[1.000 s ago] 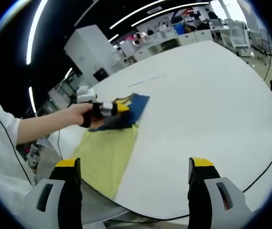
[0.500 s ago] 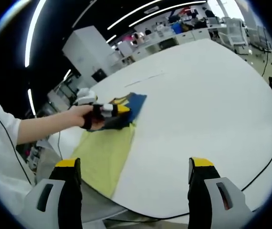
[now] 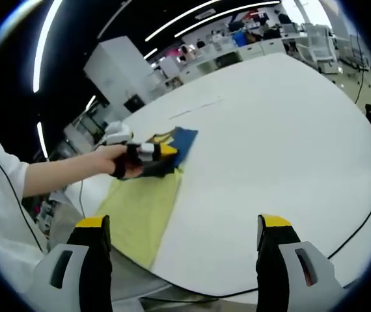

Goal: Fold the garment on the visible template until the final outline fits inside the template.

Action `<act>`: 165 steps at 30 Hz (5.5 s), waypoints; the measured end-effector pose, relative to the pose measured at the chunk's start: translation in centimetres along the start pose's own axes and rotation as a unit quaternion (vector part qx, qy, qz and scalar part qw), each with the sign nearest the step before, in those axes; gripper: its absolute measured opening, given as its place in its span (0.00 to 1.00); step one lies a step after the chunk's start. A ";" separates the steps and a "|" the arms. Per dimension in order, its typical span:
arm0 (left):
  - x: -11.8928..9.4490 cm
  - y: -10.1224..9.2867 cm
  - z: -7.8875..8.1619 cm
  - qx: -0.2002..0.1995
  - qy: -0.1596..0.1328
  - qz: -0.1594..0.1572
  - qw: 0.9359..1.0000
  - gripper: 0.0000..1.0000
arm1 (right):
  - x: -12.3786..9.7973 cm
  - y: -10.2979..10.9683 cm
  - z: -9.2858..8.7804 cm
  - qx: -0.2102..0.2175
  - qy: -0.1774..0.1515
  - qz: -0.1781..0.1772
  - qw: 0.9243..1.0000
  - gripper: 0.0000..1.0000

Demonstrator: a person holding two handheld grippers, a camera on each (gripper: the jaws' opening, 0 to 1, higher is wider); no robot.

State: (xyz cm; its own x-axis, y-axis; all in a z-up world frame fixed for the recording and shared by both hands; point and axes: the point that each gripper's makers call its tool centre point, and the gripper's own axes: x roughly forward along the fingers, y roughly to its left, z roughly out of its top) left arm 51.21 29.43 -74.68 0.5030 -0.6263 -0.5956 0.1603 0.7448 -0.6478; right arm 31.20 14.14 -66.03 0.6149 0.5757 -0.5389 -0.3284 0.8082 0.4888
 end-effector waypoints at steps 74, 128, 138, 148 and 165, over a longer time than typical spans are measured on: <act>-21.4 6.1 0.6 0.192 -0.034 0.018 0.981 0.64 | 1.9 9.4 0.5 -0.082 0.003 0.011 0.997 0.91; -40.5 12.5 -4.1 0.242 -0.074 0.064 0.965 0.99 | 0.7 13.2 -0.7 -0.115 0.013 0.002 0.993 0.90; -40.2 13.0 -4.1 0.243 -0.068 0.068 0.965 0.99 | 0.7 13.0 -1.2 -0.114 0.021 0.001 0.993 0.90; -39.8 13.3 -4.6 0.238 -0.059 0.069 0.967 0.99 | 1.0 12.8 -1.6 -0.115 0.033 0.002 0.993 0.90; -38.9 14.7 -6.6 0.218 -0.031 0.072 0.973 0.96 | 2.2 12.4 -3.7 -0.110 0.070 0.012 0.991 0.83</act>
State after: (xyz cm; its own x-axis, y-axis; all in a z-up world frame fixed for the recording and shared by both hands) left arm 28.45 63.19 -64.16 0.5951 -0.5039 -0.6261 0.4227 0.8588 -0.2894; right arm 25.88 25.92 -63.67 0.5045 0.5944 -0.6263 -0.4994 0.7926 0.3499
